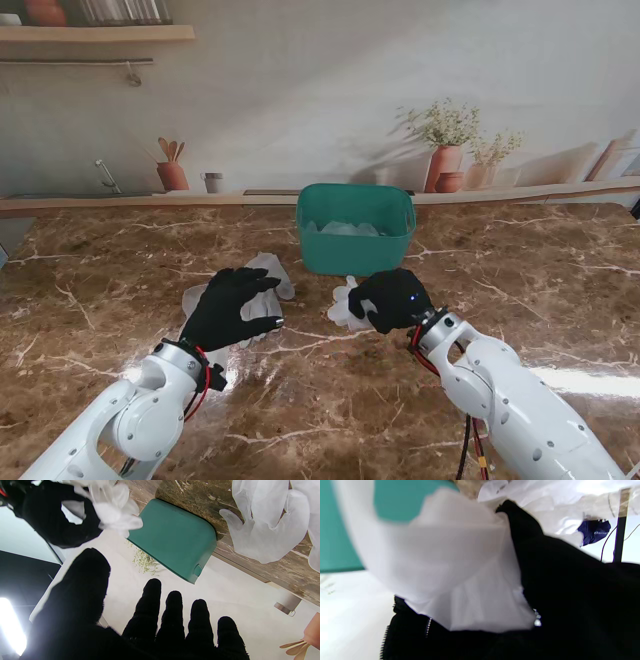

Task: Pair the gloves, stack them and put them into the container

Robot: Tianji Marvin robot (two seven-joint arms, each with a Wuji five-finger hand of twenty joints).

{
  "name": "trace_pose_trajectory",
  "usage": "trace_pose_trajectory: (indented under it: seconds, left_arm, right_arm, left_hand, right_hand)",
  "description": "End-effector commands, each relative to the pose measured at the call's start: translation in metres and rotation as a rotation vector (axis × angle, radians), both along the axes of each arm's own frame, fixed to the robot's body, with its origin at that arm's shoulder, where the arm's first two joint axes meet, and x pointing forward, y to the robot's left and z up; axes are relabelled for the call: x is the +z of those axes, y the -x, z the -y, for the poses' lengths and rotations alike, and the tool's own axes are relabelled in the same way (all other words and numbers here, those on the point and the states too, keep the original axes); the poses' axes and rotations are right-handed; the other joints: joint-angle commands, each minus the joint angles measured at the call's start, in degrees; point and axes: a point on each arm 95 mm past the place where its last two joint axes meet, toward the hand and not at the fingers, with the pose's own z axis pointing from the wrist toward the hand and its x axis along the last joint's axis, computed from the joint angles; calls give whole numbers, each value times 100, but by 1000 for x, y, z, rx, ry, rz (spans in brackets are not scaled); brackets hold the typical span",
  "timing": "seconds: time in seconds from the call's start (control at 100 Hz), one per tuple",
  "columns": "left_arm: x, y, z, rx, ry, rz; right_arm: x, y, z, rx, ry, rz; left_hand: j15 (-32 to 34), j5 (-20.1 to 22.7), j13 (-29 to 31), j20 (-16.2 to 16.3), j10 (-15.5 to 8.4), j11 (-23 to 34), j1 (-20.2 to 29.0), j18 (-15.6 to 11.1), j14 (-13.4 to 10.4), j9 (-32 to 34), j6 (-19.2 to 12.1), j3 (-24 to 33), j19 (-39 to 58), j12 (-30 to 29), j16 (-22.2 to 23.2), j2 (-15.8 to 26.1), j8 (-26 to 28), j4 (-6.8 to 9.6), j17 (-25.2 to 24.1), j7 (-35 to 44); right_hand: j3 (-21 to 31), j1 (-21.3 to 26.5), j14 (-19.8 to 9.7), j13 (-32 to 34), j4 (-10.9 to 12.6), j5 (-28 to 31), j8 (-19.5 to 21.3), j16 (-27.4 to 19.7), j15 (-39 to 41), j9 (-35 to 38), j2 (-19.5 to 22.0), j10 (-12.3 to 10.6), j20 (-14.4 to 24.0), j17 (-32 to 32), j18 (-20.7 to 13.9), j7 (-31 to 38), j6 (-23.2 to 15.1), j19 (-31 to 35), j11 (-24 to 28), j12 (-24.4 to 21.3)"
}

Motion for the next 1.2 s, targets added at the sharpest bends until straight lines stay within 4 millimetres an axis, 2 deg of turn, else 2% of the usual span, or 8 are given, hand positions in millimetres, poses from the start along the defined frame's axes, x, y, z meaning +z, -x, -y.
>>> trace_pose_trajectory:
  seconds: [0.0,0.28,0.47,0.74,1.19]
  left_arm:
    - [-3,3,1,-5,3,-8]
    - [-5,5,2,1,5,-12]
    - [-4,5,2,0,2,-12]
    - [-3,6,-1,8,-5,-11]
    - [-3,10,-5,2,-28,-27]
  right_arm:
    - [25,-11,-6,2,-32,41]
    - [67,-43,-18,10,-94,111]
    - [85,-67,-26,2,-103,131]
    - [90,-94,-31,-14,-104,134]
    - [89,-144,-29,-71,-44,132]
  left_hand:
    - [-250,35,-79,-89,-149,-109,27,-92,-317,20,-133,-173,-170,-64,-62,167,27,154,19,6]
    - [-241,44,-75,-102,-148,-105,26,-93,-329,22,-143,-208,-172,-61,-58,167,29,160,18,11]
    - [-244,36,-78,-116,-159,-109,27,-97,-337,16,-142,-226,-178,-63,-60,172,29,163,20,11]
    - [-259,29,-79,-139,-166,-121,36,-102,-348,20,-144,-245,-189,-71,-70,177,30,166,23,11]
    - [-269,22,-88,-167,-154,-129,67,-100,-340,15,-129,-290,-196,-75,-76,196,23,171,26,-1]
  right_hand:
    - [70,278,-25,261,306,55,-74,148,217,237,88,-204,-32,45,-27,159,1,214,263,167]
    - [68,265,-41,236,306,40,-80,166,217,234,112,-211,-5,11,-66,170,1,213,243,179]
    - [56,252,-67,206,303,13,-83,188,211,219,111,-224,13,-7,-92,171,-5,204,219,174]
    - [20,245,-91,141,313,-19,-82,205,164,192,181,-243,34,-73,-138,173,-13,151,187,166]
    - [36,106,-175,52,290,-112,-98,254,95,133,236,-338,90,-204,-129,150,-118,83,178,180]
